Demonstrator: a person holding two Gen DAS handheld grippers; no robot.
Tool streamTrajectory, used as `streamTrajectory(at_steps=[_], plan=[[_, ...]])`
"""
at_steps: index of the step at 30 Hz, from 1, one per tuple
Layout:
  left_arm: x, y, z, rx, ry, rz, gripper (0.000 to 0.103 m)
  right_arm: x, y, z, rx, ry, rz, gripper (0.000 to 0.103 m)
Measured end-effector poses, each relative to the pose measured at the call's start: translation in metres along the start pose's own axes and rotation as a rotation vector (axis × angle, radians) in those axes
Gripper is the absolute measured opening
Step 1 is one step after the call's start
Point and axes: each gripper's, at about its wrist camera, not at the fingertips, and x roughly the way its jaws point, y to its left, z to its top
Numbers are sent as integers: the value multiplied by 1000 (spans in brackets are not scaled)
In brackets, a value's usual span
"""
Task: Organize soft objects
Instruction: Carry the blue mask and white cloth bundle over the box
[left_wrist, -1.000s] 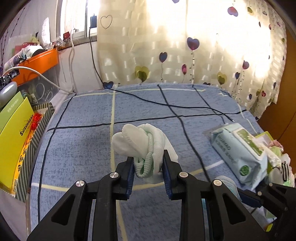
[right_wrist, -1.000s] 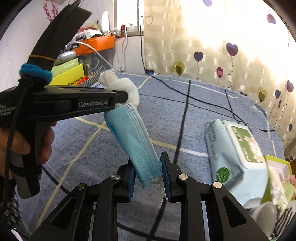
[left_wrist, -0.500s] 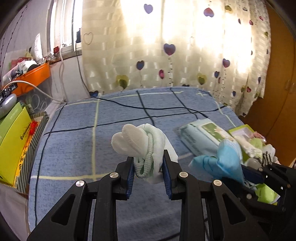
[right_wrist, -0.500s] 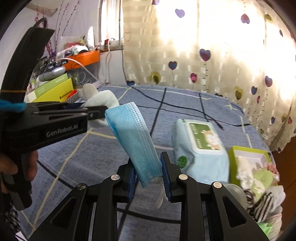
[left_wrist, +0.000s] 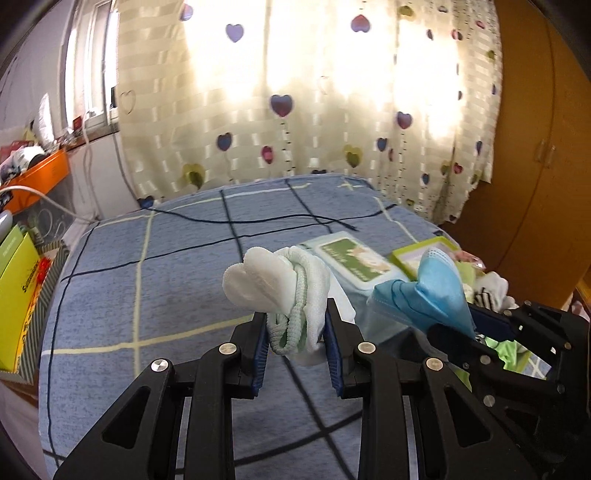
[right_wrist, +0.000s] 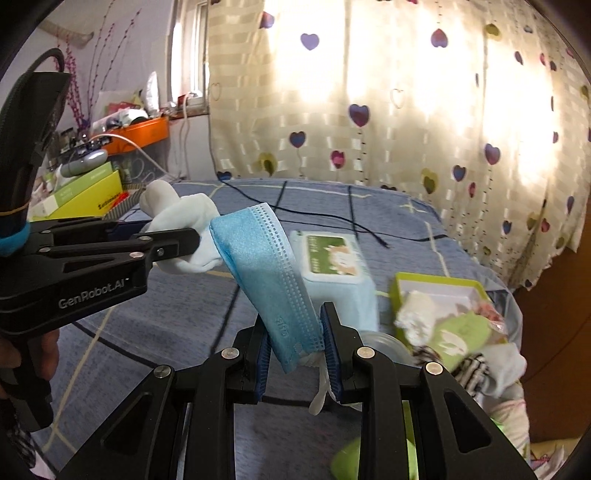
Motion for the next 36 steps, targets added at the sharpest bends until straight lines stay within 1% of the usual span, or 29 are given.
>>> streamTrajectory(at_steps=[6,11,17,21,26,33,36], plan=[[1,-33,1,31,4,-58,28,-16,-27,-12,33,-1,-45,25],[6,-63,3,65,13,-111,28,-30,-52,-25,55,7,-100,25],[19,-95,6,86,44,-198,28,-44,-90,-44,110,28,-178,25],[25,-113,6,111,51,-221,28,-48,-114,-59,142,55,-226,25],[36,-134,6,129,78,-260,28,-47,-136,-77,179,91,-258,25],[55,-159,4,151,123,-313,28,-43,-152,-98,194,138,-303,25],[64,-169,5,172,136,-316,28,-42,-160,-105,201,153,-331,25]])
